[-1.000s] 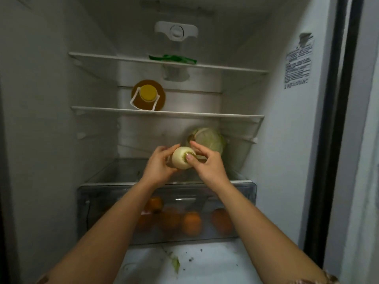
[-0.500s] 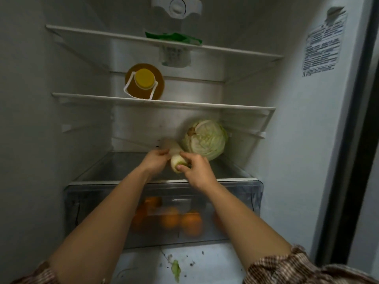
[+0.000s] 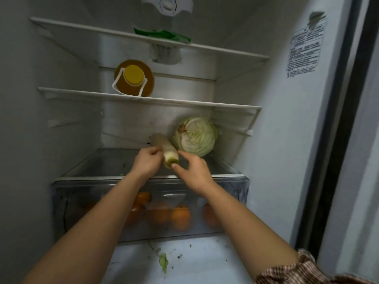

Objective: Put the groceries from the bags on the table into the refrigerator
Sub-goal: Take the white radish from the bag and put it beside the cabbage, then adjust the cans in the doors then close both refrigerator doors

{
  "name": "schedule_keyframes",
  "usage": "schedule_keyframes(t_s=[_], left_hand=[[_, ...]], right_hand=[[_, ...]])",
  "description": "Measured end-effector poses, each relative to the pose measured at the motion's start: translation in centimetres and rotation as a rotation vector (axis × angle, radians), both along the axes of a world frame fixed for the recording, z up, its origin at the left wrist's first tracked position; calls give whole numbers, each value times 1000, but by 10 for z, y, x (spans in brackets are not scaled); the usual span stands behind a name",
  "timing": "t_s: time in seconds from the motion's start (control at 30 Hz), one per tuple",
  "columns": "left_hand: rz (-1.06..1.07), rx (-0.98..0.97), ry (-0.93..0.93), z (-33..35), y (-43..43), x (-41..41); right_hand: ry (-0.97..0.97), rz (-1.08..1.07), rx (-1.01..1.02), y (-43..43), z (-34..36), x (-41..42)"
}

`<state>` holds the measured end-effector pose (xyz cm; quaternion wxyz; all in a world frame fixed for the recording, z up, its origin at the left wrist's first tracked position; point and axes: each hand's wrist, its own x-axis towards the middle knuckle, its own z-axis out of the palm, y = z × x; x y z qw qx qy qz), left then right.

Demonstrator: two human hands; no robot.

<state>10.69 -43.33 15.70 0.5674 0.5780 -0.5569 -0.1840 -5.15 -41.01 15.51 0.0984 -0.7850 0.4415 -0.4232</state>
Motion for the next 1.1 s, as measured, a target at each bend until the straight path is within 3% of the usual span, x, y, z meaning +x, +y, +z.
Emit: schedule_keyframes(t_s=[0.3, 0.57, 0.8, 0.93, 1.03, 1.1], left_hand=[[128, -47, -49, -11, 113, -39], [289, -187, -231, -29, 270, -80], [425, -253, -433, -26, 391, -82], [552, -319, -617, -12, 448, -67], [677, -338, -807, -5, 477, -44], [750, -316, -860, 1, 492, -30]], right_hand=[[-70, 3, 10, 87, -23, -36], [-66, 46, -56, 216, -37, -97], [-2, -4, -286, 329, -18, -145], [67, -39, -602, 378, 10, -168], [151, -200, -776, 398, 28, -185], [220, -348, -753, 406, 40, -197]])
